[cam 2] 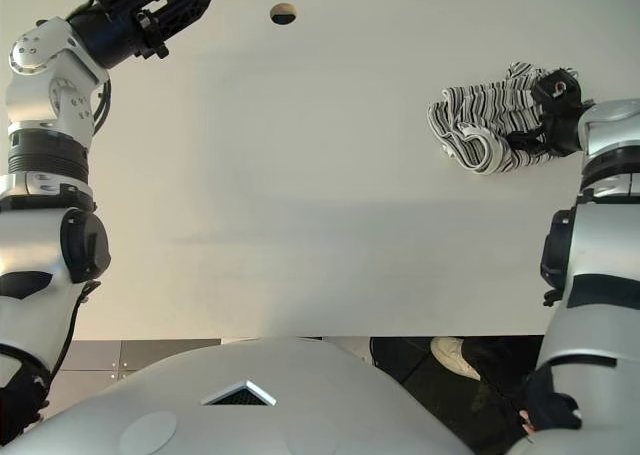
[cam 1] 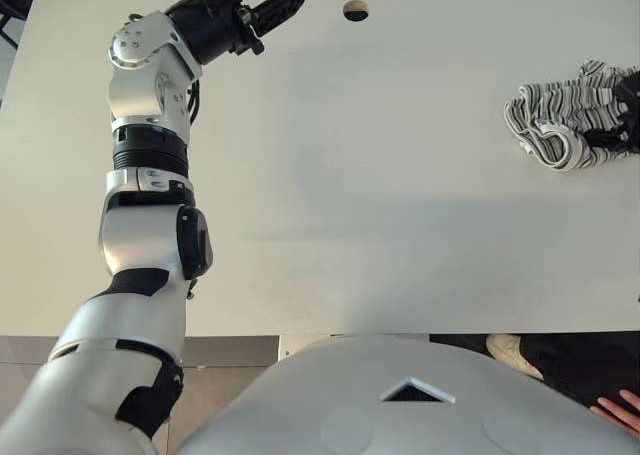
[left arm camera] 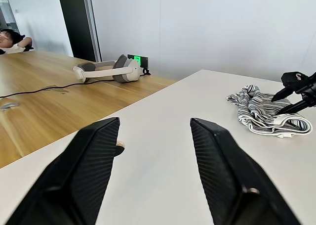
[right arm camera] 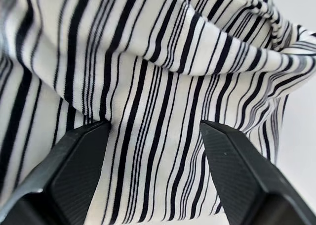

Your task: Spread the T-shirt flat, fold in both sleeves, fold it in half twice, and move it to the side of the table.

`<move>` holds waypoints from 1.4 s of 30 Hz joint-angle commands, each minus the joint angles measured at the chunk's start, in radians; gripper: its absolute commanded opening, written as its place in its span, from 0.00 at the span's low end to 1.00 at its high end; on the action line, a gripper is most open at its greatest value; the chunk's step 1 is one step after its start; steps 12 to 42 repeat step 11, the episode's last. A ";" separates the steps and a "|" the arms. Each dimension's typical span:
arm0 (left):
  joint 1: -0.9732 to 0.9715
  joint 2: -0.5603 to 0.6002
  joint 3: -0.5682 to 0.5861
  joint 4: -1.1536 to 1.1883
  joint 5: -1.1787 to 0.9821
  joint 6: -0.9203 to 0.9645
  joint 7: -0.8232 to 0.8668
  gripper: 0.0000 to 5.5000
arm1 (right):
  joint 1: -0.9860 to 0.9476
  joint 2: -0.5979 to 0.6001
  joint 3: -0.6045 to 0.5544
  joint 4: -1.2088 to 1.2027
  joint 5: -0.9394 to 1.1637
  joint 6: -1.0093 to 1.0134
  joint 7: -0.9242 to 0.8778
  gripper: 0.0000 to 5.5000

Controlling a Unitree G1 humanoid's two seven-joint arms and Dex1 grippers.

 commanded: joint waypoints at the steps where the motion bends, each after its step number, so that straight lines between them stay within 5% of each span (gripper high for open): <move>1: -0.012 -0.001 0.010 0.013 0.006 -0.024 0.027 0.48 | -0.191 -0.033 -0.045 -0.031 0.028 -0.027 0.093 0.61; 7: 0.014 -0.017 0.020 -0.019 0.023 -0.101 0.128 0.48 | -0.383 -0.004 -0.155 -0.110 0.143 -0.067 0.232 0.61; 11: 0.067 -0.046 0.033 -0.118 0.020 -0.154 0.224 0.48 | -0.315 0.096 -0.272 -0.315 0.298 -0.074 0.174 0.61; 42: 0.067 -0.046 0.033 -0.118 0.020 -0.154 0.224 0.48 | -0.315 0.096 -0.272 -0.315 0.298 -0.074 0.174 0.61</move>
